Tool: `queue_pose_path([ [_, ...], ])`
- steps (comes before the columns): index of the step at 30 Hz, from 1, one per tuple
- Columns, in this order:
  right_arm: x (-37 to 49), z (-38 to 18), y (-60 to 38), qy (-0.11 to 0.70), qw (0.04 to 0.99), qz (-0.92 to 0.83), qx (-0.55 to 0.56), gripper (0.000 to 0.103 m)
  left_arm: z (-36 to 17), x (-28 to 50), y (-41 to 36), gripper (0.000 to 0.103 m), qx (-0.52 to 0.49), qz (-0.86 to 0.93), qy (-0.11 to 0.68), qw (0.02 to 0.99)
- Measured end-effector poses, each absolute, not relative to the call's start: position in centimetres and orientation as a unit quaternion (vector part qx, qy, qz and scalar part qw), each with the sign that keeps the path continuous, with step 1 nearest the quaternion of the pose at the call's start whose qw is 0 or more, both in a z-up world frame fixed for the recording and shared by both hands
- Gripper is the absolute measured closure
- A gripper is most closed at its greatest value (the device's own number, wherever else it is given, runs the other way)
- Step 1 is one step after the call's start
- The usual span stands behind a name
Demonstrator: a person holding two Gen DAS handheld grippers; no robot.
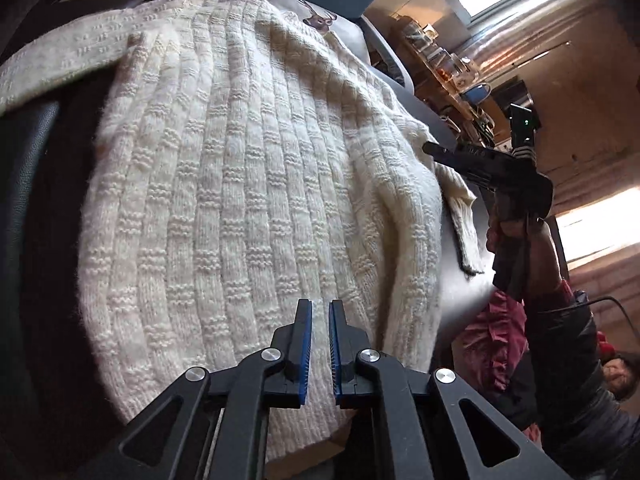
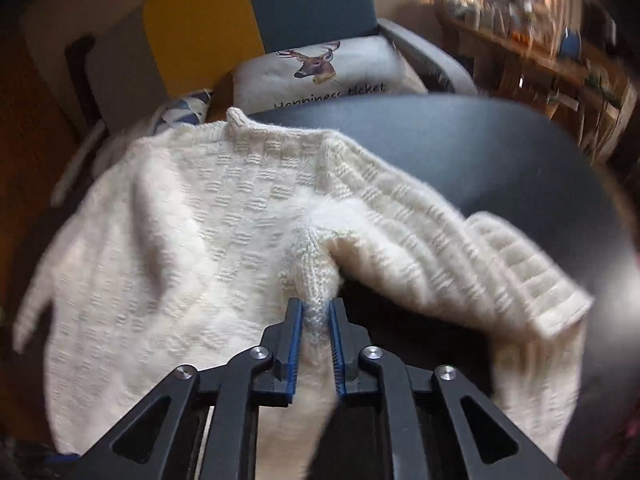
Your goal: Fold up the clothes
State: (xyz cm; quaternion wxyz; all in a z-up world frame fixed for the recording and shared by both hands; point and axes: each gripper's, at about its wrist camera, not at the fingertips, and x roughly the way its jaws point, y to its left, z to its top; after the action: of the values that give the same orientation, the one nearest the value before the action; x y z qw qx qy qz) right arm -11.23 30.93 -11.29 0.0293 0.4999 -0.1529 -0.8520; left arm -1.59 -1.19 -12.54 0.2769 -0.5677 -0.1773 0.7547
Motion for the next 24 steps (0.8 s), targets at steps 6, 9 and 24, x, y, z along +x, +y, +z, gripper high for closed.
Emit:
queue_pose_path([
  [6,-3.2,-12.0,33.6,-0.261,0.093,-0.827,0.488,0.063,-12.3,-2.1,-2.0,0.096,-0.564,0.751,-0.197,0.280],
  [9,0.7,-12.4,34.9,-0.314,0.125,-0.810,0.479,0.060,-12.5,-2.1,-3.1,0.096,-0.568,0.750,-0.204,0.271],
  [24,5.9,-18.0,31.5,-0.404,0.223,-0.734,0.498,0.058,-14.1,1.6,-15.1,0.088,-0.561,0.778,-0.247,0.138],
])
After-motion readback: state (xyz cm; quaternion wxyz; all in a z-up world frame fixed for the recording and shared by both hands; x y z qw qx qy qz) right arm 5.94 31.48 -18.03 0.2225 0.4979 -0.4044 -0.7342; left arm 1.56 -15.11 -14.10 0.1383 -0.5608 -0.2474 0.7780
